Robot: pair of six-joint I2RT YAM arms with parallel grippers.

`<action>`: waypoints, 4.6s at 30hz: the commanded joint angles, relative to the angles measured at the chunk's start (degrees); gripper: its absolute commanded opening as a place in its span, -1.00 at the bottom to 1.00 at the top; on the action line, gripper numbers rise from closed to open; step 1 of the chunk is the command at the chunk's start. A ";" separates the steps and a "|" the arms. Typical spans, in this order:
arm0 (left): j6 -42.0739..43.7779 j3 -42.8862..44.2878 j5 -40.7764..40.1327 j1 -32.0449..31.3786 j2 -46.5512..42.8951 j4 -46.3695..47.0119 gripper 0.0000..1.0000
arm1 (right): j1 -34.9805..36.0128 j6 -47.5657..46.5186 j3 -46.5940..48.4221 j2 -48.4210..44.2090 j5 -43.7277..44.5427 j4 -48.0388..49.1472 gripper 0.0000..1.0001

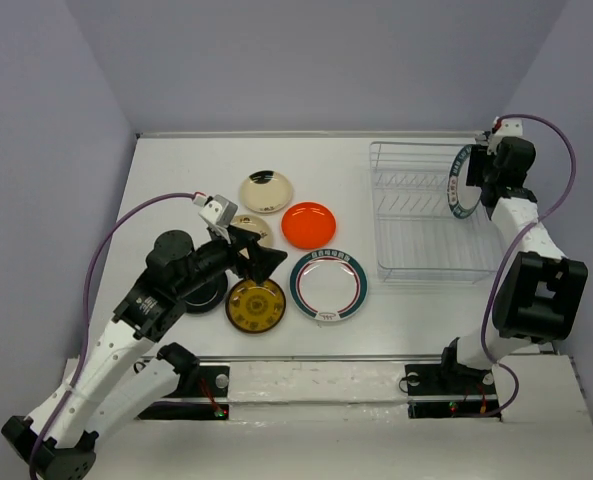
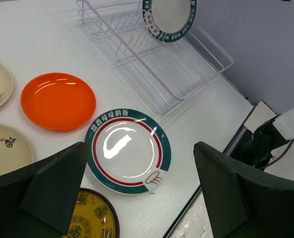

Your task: Load the plates into the dish rack

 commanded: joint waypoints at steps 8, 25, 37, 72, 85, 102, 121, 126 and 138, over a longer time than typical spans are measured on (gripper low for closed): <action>-1.76 0.81 -10.38 2.26 2.47 -1.11 0.98 | -0.28 17.11 13.79 -4.91 1.69 -6.94 0.65; -6.87 1.42 -13.03 18.70 8.81 1.26 0.74 | 45.63 37.68 -10.20 -23.39 -16.89 -5.71 -0.40; -3.00 3.10 -18.12 18.79 0.81 3.10 0.93 | 67.75 35.87 0.93 7.08 -21.36 -2.80 0.04; -2.47 0.55 -13.91 18.62 -4.12 3.99 0.98 | 66.44 27.67 10.28 18.11 -20.05 -11.86 0.06; -2.47 0.54 -13.64 18.62 -4.21 4.07 0.98 | 63.27 25.39 13.70 25.57 -24.35 -13.53 0.07; -2.38 0.63 -13.91 18.70 -4.47 4.07 0.98 | 63.27 26.71 14.06 28.65 -31.48 -13.18 -0.70; -2.38 0.81 -14.08 17.92 -5.08 4.07 0.98 | 61.95 25.49 14.41 7.16 -16.56 -17.30 -0.86; -2.38 0.90 -13.64 16.24 -5.70 4.16 0.98 | 50.81 24.25 13.10 -4.72 0.40 -23.54 -0.86; -1.24 1.95 -14.17 7.90 -7.89 3.20 0.98 | 24.70 6.24 21.52 -6.77 46.56 -25.58 -0.86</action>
